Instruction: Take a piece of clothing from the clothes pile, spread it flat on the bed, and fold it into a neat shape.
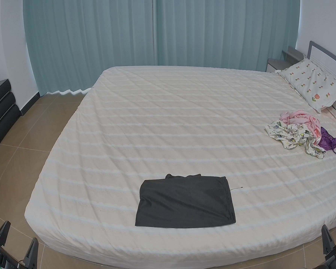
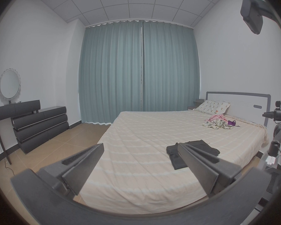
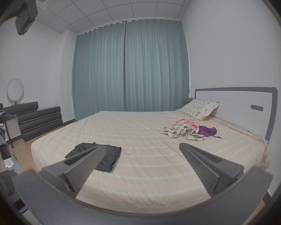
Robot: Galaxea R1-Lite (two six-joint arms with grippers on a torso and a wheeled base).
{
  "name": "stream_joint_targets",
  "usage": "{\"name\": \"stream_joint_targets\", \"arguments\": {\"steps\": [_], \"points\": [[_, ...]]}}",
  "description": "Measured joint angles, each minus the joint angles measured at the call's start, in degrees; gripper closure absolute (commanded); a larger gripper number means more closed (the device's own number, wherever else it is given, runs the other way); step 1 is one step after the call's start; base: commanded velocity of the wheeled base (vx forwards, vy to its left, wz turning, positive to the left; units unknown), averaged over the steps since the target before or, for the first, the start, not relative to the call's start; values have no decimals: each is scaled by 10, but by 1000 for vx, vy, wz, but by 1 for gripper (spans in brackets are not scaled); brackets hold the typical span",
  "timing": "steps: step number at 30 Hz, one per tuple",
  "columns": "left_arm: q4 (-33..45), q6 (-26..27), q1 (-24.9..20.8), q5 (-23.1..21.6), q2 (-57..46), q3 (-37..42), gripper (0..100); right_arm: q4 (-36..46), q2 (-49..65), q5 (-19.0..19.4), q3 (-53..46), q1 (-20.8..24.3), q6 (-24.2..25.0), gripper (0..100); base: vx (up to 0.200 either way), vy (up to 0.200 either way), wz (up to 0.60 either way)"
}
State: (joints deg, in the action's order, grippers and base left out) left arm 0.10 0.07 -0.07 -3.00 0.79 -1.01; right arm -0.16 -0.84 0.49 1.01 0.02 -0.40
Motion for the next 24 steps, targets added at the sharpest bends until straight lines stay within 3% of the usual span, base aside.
{"name": "stream_joint_targets", "arguments": {"steps": [24], "points": [[0,0,0,0,1,0,0,0,0,0,0,0,0,0,0,0,0]]}}
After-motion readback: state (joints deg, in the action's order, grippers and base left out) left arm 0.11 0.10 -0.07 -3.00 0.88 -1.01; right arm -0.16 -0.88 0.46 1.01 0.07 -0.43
